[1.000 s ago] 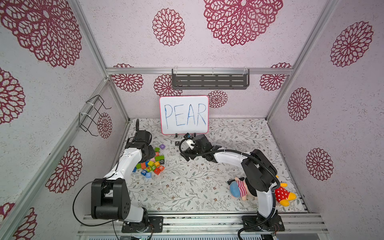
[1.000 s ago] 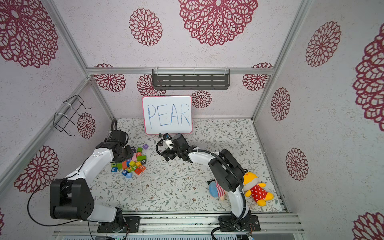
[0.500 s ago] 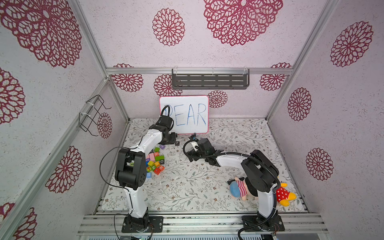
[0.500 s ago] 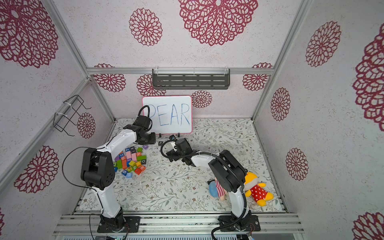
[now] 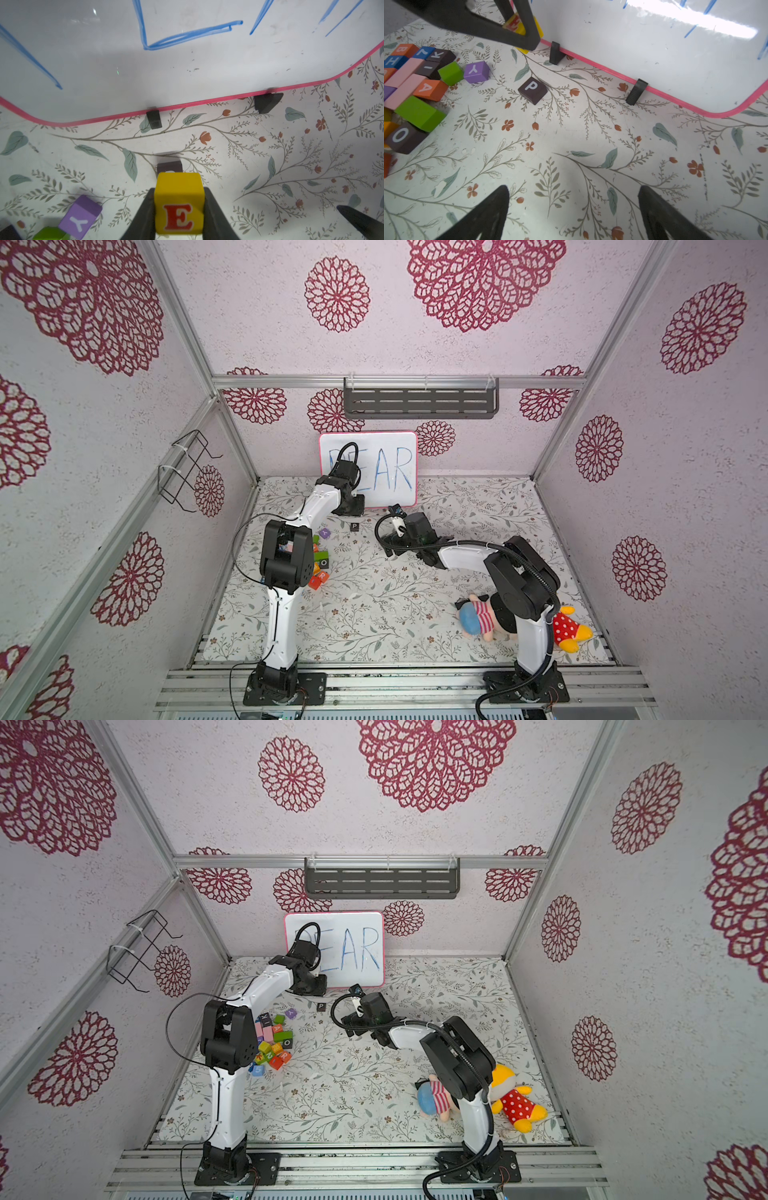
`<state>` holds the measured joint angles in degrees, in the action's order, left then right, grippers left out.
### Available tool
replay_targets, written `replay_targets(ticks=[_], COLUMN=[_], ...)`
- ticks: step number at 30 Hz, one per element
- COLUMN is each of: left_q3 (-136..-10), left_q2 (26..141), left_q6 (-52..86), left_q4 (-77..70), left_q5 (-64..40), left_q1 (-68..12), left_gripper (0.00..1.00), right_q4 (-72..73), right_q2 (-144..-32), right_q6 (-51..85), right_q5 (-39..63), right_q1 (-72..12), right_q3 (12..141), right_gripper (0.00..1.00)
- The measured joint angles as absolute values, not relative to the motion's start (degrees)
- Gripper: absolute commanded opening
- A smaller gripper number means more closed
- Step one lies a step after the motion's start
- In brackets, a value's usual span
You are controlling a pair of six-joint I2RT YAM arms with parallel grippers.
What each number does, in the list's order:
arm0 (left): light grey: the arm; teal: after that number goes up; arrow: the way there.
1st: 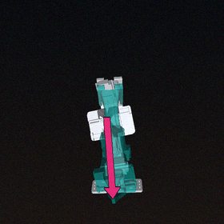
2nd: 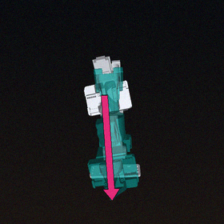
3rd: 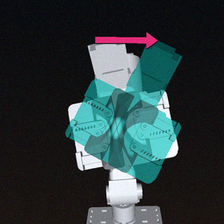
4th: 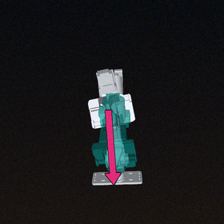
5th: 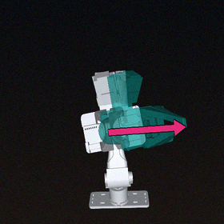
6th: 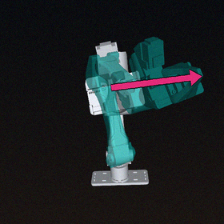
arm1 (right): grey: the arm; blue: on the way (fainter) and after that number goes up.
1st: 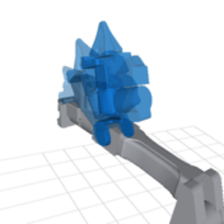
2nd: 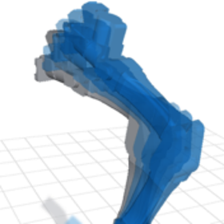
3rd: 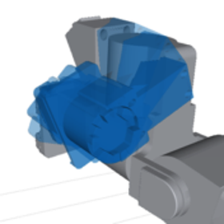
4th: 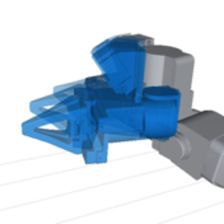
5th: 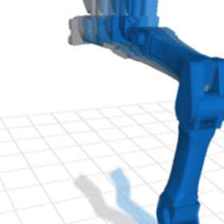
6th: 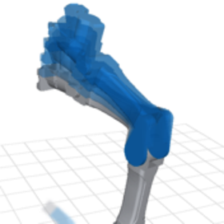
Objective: Spell the uppercase word “pear” with letter blocks
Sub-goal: Place the letter block at the center of the board.
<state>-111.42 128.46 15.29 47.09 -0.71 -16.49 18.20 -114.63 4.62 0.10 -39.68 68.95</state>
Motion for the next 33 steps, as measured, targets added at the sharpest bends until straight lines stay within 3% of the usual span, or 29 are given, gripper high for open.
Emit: replay_targets(ticks=[33], left_q3=[-114.37], left_q2=[134.74], left_q6=[20.80], left_q4=[49.93], left_q5=[-0.62], left_q1=[-20.56], left_gripper=[0.22], right_q4=[18.35], right_q2=[-116.60], right_q6=[5.67], right_q5=[2.24], right_q1=[-38.50], right_q3=[68.97], right_gripper=[0.99])
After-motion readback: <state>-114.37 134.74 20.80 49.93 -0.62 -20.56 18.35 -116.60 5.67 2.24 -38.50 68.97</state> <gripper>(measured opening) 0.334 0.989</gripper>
